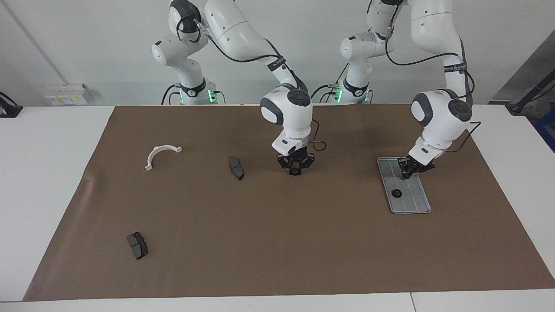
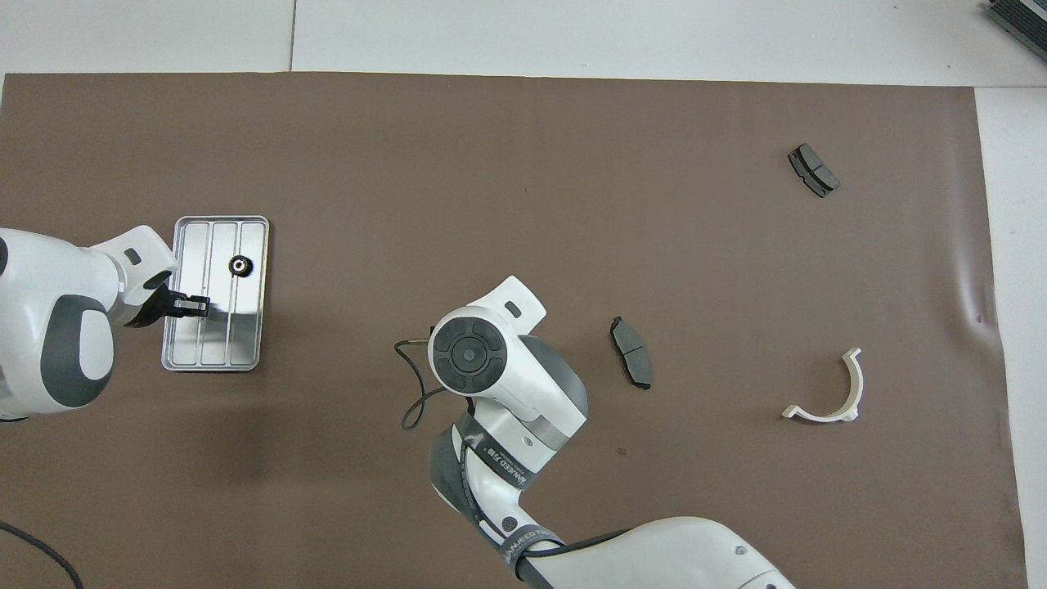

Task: Place bearing gear from tray to pile

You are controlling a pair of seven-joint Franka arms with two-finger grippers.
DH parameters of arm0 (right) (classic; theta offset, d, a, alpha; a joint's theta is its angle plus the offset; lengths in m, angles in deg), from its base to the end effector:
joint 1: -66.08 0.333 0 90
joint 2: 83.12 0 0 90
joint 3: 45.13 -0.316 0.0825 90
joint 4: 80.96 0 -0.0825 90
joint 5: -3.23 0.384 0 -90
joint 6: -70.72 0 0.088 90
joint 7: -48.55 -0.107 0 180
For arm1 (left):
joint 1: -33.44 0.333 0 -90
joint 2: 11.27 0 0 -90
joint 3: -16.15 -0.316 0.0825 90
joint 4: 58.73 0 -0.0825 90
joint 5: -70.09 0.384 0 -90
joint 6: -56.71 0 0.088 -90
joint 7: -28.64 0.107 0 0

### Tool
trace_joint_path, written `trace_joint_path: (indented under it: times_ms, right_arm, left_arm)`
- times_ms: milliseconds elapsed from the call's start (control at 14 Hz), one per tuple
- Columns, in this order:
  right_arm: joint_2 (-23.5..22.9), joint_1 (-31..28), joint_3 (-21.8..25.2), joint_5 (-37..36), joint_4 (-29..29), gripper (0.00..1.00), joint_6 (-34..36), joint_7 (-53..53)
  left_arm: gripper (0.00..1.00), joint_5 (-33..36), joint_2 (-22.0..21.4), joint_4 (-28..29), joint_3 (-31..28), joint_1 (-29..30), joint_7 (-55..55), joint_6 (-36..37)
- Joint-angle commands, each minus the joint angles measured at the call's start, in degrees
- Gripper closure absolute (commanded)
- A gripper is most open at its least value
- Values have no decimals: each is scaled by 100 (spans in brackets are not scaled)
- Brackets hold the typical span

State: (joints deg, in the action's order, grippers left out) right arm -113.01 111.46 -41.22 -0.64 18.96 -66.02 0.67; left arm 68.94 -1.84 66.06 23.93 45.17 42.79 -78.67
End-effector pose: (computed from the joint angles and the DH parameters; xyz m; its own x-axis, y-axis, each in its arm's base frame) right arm 0.5047 0.4514 0.2885 0.9881 -0.0560 0.1432 -0.0521 -0.9982 -0.0305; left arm 0.5547 0.0387 0.3182 0.9866 -0.1606 0.0296 -0.1615 -0.9864 0.0303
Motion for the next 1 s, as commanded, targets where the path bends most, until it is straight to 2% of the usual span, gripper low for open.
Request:
trace_joint_path:
  times_ms: [0,143,501,716,931]
  right_arm:
    - [1,-82,-4,-97,-60,100,32,-64]
    - [167,-230,22,-97,-51,100,164,-2]
    - [1125,-968,13,-97,37,100,1033,523]
    - [1529,-1714,5,-36,37,100,1587,1540]
    - [1583,-2452,4,18,89,100,1729,2579]
  left_arm:
    - [92,36,-29,-245,-5,-82,-87,337]
    - [92,36,-64,-438,-5,-301,-682,609]
    - [92,36,-117,-895,30,-995,-2378,1321]
    - [92,36,-117,-1001,39,-1697,-3914,1366]
    - [90,27,-108,-1019,48,-2532,-5716,1217]
